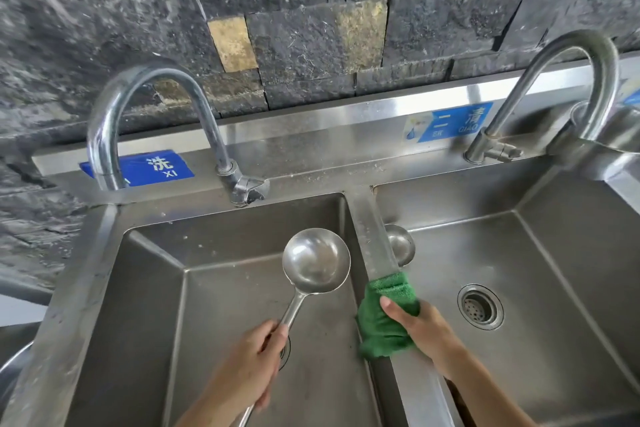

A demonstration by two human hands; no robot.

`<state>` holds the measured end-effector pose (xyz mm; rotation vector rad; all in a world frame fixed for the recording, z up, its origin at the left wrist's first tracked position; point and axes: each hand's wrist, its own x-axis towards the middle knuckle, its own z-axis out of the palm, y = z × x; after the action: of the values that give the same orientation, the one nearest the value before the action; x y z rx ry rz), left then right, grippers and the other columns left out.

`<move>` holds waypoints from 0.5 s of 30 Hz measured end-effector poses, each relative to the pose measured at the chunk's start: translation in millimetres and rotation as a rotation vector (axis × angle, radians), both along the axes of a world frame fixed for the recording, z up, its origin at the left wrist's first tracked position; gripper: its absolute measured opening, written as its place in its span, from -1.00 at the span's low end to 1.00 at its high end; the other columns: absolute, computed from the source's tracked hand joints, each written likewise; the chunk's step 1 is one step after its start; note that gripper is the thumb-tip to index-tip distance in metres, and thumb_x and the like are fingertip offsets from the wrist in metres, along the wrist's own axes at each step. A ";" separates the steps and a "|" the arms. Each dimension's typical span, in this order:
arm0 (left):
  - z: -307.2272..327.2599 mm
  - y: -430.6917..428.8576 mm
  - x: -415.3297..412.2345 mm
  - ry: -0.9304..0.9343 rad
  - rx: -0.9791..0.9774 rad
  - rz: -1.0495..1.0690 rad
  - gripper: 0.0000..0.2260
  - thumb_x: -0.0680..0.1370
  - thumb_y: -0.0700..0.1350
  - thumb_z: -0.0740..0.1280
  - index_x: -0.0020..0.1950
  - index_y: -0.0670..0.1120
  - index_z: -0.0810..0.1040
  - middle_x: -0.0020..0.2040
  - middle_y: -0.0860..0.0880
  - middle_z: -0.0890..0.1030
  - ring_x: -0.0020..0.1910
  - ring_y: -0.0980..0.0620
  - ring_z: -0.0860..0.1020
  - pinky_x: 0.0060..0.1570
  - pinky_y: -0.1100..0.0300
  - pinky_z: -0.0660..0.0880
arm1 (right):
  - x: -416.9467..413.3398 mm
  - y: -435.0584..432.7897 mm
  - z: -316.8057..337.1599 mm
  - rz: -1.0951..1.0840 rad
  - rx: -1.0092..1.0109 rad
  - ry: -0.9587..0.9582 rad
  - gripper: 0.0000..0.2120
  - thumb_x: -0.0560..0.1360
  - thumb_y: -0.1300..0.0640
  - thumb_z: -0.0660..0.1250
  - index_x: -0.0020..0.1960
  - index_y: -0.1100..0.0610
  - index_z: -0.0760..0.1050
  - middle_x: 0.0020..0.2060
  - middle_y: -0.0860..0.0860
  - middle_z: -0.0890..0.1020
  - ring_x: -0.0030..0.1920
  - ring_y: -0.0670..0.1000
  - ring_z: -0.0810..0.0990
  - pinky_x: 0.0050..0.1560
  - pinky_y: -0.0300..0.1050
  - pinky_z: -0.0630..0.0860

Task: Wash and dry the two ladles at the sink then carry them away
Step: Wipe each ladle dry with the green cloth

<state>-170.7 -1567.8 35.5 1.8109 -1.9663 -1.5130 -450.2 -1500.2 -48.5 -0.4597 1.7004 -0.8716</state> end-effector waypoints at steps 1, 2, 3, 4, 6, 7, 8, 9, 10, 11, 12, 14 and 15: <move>-0.6 0.7 -1.9 0.019 0.008 -0.005 -0.74 0.67 0.05 0.15 -0.10 -0.02 0.53 -0.44 -0.04 0.51 -0.65 -0.02 0.42 -0.53 0.21 0.37 | 0.3 -0.2 -0.8 0.001 -0.001 0.054 -0.70 0.52 -0.04 0.50 0.04 0.20 0.66 -0.17 0.08 0.79 -0.15 0.08 0.79 -0.18 -0.07 0.70; -0.2 1.6 -5.0 0.034 0.017 -0.010 -0.75 0.67 0.03 0.15 -0.08 -0.03 0.53 -0.43 -0.04 0.52 -0.64 -0.02 0.43 -0.51 0.18 0.37 | 0.7 -1.0 -1.5 0.006 0.006 0.132 -0.72 0.54 -0.06 0.48 0.00 0.17 0.66 -0.18 0.08 0.79 -0.15 0.08 0.78 -0.11 0.01 0.71; -0.7 2.2 -8.0 0.049 0.026 -0.006 -0.76 0.68 0.00 0.15 -0.06 -0.03 0.54 -0.41 -0.05 0.54 -0.63 -0.02 0.44 -0.51 0.17 0.37 | 0.5 -1.6 -3.8 -0.005 0.027 0.207 -0.73 0.56 -0.08 0.45 -0.04 0.14 0.65 -0.17 0.09 0.77 -0.15 0.09 0.76 -0.05 0.09 0.71; -0.7 3.3 -11.4 0.068 0.045 0.013 -0.77 0.68 -0.03 0.15 -0.04 -0.06 0.55 -0.38 -0.06 0.57 -0.60 -0.02 0.47 -0.52 0.17 0.39 | 1.0 -2.1 -2.7 -0.040 0.044 0.252 -0.73 0.59 -0.09 0.41 -0.08 0.13 0.63 -0.17 0.12 0.76 -0.15 0.11 0.74 -0.02 0.15 0.69; 0.8 3.9 -18.4 0.120 0.101 0.077 -0.79 0.69 -0.09 0.17 0.02 -0.14 0.54 -0.29 -0.10 0.65 -0.55 -0.04 0.53 -0.52 0.17 0.42 | -0.5 -4.0 9.6 -0.152 0.004 0.237 -0.67 0.62 -0.08 0.36 -0.12 0.16 0.62 -0.17 0.18 0.75 -0.14 0.18 0.73 0.01 0.24 0.68; 1.6 3.7 -21.1 0.143 0.118 0.095 -0.80 0.68 -0.11 0.17 0.03 -0.17 0.53 -0.23 -0.12 0.67 -0.54 -0.05 0.54 -0.53 0.17 0.42 | -0.8 -6.7 21.6 -0.203 -0.035 0.191 -0.65 0.63 -0.09 0.35 -0.10 0.19 0.63 -0.17 0.19 0.75 -0.12 0.21 0.74 0.03 0.27 0.67; 2.3 3.2 -22.4 0.153 0.124 0.101 -0.80 0.68 -0.13 0.17 0.03 -0.20 0.52 -0.17 -0.11 0.69 -0.54 -0.05 0.54 -0.56 0.19 0.41 | -1.5 -10.6 37.5 -0.248 -0.075 0.117 -0.65 0.63 -0.09 0.35 -0.05 0.21 0.64 -0.15 0.18 0.76 -0.09 0.22 0.76 0.06 0.28 0.67; 2.5 3.1 -23.4 0.158 0.124 0.101 -0.80 0.68 -0.14 0.17 0.02 -0.22 0.52 -0.13 -0.09 0.70 -0.55 -0.05 0.53 -0.60 0.21 0.38 | -2.2 -16.4 52.9 -0.288 -0.117 0.033 -0.66 0.63 -0.09 0.36 0.01 0.21 0.65 -0.11 0.17 0.77 -0.06 0.22 0.76 0.08 0.27 0.67; 3.1 2.9 -23.7 0.162 0.121 0.104 -0.80 0.68 -0.14 0.18 0.02 -0.23 0.51 -0.12 -0.06 0.69 -0.56 -0.05 0.52 -0.62 0.23 0.34 | -1.3 -23.7 71.2 -0.323 -0.172 -0.056 -0.67 0.63 -0.08 0.35 0.07 0.21 0.64 -0.07 0.17 0.77 -0.05 0.22 0.77 0.06 0.23 0.68; 3.3 3.3 -23.6 0.168 0.121 0.112 -0.79 0.68 -0.13 0.19 0.01 -0.25 0.50 -0.14 -0.03 0.69 -0.57 -0.04 0.50 -0.64 0.25 0.31 | 0.9 -31.4 90.2 -0.354 -0.224 -0.129 -0.68 0.64 -0.05 0.35 0.10 0.21 0.64 -0.06 0.18 0.78 -0.06 0.22 0.77 -0.01 0.17 0.69; 3.9 3.8 -23.5 0.178 0.124 0.126 -0.79 0.68 -0.14 0.19 0.00 -0.27 0.49 -0.17 -0.03 0.67 -0.59 -0.03 0.48 -0.65 0.27 0.28 | 4.3 -40.6 109.9 -0.366 -0.282 -0.180 -0.70 0.65 -0.02 0.33 0.10 0.22 0.63 -0.08 0.18 0.78 -0.10 0.19 0.78 -0.10 0.10 0.70; 6.3 5.5 -23.0 0.201 0.131 0.159 -0.81 0.68 -0.16 0.19 -0.01 -0.26 0.48 -0.23 -0.04 0.64 -0.62 -0.02 0.46 -0.66 0.29 0.24 | 15.0 -58.5 150.1 -0.374 -0.388 -0.213 -0.75 0.65 0.00 0.33 0.05 0.18 0.63 -0.13 0.10 0.79 -0.14 0.11 0.78 -0.09 0.11 0.71; 7.0 6.2 -21.9 0.209 0.131 0.169 -0.82 0.68 -0.16 0.19 0.00 -0.24 0.48 -0.23 -0.05 0.62 -0.62 -0.02 0.45 -0.66 0.30 0.24 | 20.6 -68.5 167.8 -0.366 -0.433 -0.206 -0.77 0.65 -0.01 0.33 0.01 0.14 0.64 -0.18 0.04 0.79 -0.14 0.09 0.76 0.03 0.15 0.68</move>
<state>-192.5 -1561.5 42.5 1.7332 -1.6136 -1.7301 -429.7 -1568.8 119.4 -0.3326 1.4241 -1.5166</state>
